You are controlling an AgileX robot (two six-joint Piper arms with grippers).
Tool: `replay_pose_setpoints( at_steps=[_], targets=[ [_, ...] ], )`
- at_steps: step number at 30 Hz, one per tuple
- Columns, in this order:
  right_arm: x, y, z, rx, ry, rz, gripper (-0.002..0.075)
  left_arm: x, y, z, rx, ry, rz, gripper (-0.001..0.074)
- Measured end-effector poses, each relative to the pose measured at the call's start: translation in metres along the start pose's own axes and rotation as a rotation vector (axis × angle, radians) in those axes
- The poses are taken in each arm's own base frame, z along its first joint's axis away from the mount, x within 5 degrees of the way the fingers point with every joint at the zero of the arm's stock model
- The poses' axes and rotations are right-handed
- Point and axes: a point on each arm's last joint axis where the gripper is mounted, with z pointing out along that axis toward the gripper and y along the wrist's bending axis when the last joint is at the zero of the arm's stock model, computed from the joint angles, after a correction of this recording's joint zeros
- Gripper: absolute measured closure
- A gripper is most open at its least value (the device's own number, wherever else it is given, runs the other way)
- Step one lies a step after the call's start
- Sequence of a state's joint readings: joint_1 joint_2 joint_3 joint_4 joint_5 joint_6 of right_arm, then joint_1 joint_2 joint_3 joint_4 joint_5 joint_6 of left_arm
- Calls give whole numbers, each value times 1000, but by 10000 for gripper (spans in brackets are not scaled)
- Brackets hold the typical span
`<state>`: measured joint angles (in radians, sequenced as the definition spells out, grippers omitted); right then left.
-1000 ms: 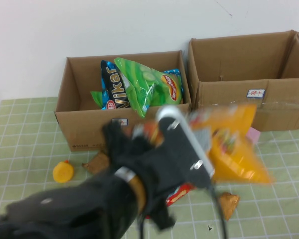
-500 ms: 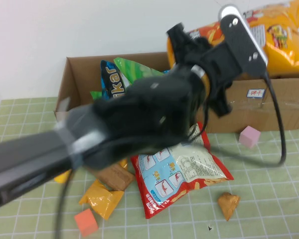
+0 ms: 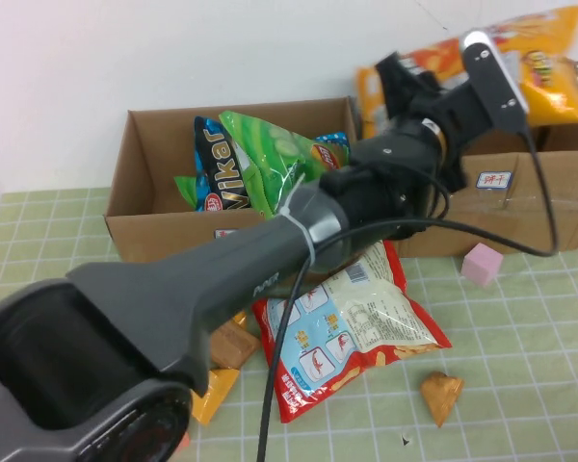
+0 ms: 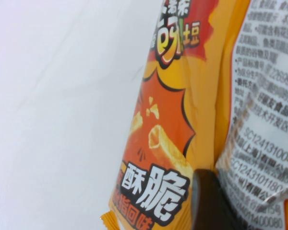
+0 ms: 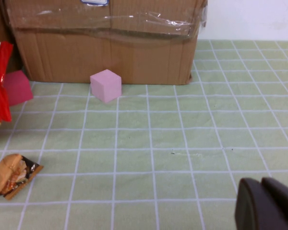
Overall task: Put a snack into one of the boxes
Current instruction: Place the potato chip in the potato chip box
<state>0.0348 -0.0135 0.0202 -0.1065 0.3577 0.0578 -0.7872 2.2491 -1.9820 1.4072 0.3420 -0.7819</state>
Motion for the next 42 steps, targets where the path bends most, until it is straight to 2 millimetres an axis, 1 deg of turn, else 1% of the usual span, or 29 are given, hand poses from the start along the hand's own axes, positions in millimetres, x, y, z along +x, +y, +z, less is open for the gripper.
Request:
replay_pose_setpoints(
  at_steps=[1,3,7,9,10,12,14,17,22,25,28,30,31,32,35,37,38,39,42],
  targets=[
    [0,0,0,-1,0,2,728,3,2,-1,-42,43,14,423],
    [0,0,0,-1,0,1,728,5,16,-7,-131,124,16,423],
    [0,0,0,-1,0,1,728,5,65,-26,-202,232,-40,423],
    [0,0,0,-1,0,1,728,12,86,-31,-213,286,-44,423],
    [0,0,0,-1,0,1,728,19,95,-33,-217,326,-43,423],
    [0,0,0,-1,0,1,728,36,106,-32,-203,417,-28,423],
    [0,0,0,-1,0,1,728,56,109,-30,-156,511,-10,423],
    [0,0,0,-1,0,1,728,74,107,-29,-91,596,23,423],
    [0,0,0,-1,0,1,728,85,104,-30,-35,648,57,428],
    [0,0,0,-1,0,1,728,87,103,-32,-10,679,73,428],
    [0,0,0,-1,0,1,728,90,101,-34,21,723,95,468],
    [0,0,0,-1,0,1,728,92,101,-36,29,747,89,468],
    [0,0,0,-1,0,1,728,92,101,-37,31,758,86,458],
    [0,0,0,-1,0,1,728,93,101,-38,30,770,87,423],
    [0,0,0,-1,0,1,728,95,101,-40,27,804,83,232],
    [0,0,0,-1,0,1,728,95,103,-41,19,809,84,141],
    [0,0,0,-1,0,1,728,92,105,-41,12,803,82,113],
    [0,0,0,-1,0,1,728,89,107,-43,7,795,78,100],
    [0,0,0,-1,0,1,728,75,117,-52,-5,741,53,102]
  ],
)
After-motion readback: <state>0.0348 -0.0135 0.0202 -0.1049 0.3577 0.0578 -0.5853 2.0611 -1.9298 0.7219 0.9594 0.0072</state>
